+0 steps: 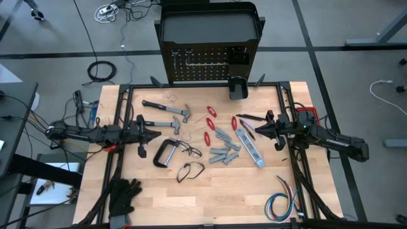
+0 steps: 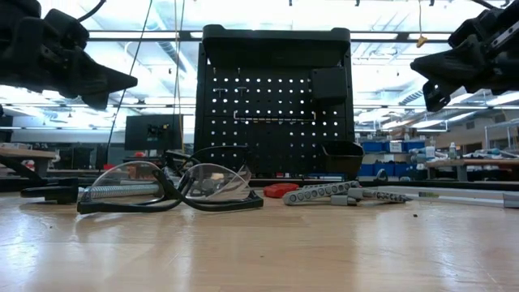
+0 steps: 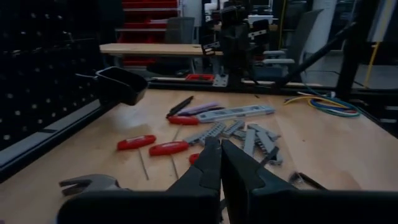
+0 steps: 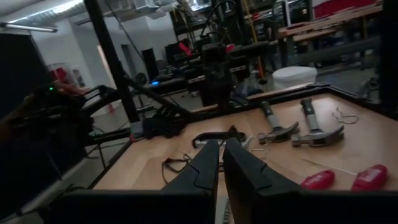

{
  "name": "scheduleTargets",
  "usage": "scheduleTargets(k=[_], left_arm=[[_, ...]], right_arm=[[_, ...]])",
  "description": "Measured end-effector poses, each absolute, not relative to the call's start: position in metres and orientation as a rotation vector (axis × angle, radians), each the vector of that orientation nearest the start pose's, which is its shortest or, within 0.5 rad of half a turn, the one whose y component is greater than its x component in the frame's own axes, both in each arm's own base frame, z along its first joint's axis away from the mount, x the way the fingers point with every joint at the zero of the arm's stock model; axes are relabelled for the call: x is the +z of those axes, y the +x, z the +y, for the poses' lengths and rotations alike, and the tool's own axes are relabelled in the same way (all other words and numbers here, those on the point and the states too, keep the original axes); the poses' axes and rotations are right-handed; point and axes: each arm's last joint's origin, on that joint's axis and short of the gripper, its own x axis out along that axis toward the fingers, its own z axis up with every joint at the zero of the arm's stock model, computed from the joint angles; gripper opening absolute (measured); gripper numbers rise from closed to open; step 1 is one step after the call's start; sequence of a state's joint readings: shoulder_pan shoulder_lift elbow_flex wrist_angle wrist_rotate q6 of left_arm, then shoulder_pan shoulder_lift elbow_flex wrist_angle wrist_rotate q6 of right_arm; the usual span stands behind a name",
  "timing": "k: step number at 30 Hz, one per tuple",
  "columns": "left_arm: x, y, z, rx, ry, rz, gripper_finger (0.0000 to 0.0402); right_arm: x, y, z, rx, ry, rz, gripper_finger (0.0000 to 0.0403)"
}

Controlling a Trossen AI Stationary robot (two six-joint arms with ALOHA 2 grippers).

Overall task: Hang tools onto peg board
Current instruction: Return to Home Position

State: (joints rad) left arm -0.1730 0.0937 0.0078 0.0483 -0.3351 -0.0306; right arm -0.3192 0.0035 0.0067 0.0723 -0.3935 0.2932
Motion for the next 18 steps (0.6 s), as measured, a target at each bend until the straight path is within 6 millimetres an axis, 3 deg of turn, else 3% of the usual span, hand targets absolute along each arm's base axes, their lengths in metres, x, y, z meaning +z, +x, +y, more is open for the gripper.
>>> scheduleTargets(k=[18], left_arm=[[0.171, 0.096, 0.004, 0.281, -0.041, -0.057, 0.0009]], right_arm=[[0.172, 0.093, -0.022, 0.054, 0.265, -0.064, 0.0031]])
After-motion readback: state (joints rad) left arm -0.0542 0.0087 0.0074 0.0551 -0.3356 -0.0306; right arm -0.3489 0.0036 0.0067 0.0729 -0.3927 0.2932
